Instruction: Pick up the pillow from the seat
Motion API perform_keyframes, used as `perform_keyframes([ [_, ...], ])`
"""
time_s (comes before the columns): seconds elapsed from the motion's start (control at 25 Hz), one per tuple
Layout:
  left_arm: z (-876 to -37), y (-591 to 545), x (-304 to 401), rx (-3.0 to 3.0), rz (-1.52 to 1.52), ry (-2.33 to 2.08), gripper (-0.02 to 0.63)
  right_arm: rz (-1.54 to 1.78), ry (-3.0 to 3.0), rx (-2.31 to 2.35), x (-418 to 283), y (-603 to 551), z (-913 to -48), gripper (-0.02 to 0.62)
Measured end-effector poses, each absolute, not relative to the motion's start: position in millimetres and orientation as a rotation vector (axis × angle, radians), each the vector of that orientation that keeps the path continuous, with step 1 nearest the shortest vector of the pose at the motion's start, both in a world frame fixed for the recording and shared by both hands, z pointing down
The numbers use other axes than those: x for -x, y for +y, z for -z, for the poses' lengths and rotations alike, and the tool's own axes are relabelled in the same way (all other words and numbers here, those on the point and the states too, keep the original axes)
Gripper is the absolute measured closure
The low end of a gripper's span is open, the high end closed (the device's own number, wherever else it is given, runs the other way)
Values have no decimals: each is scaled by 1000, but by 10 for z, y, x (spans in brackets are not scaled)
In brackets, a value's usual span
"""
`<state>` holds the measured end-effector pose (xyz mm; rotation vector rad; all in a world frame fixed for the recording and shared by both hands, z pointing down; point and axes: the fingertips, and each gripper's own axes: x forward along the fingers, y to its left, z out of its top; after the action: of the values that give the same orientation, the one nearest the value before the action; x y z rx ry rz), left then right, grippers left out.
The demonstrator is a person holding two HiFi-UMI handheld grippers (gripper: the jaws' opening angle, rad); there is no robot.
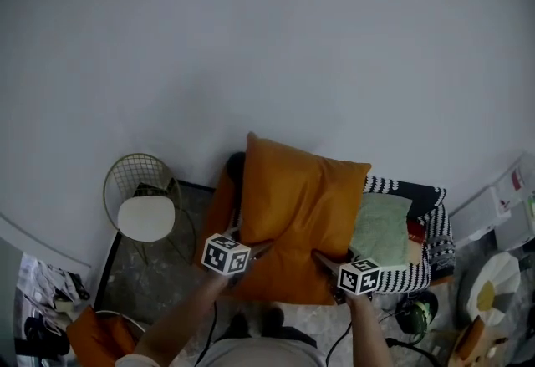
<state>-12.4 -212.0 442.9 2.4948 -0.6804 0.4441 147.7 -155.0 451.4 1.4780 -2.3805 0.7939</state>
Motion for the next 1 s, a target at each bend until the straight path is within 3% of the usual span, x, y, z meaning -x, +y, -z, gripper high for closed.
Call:
perform_keyframes([
  [0.56,-3939,-1676,453,-2654,-385,-641,295,-608,-2425,-1602,-1115,-1022,-4051,275],
  [1.0,-3663,-1453,258,-2737,-330,-660,295,-505,-2454,-1620,-1310,-799,-3788,273],
])
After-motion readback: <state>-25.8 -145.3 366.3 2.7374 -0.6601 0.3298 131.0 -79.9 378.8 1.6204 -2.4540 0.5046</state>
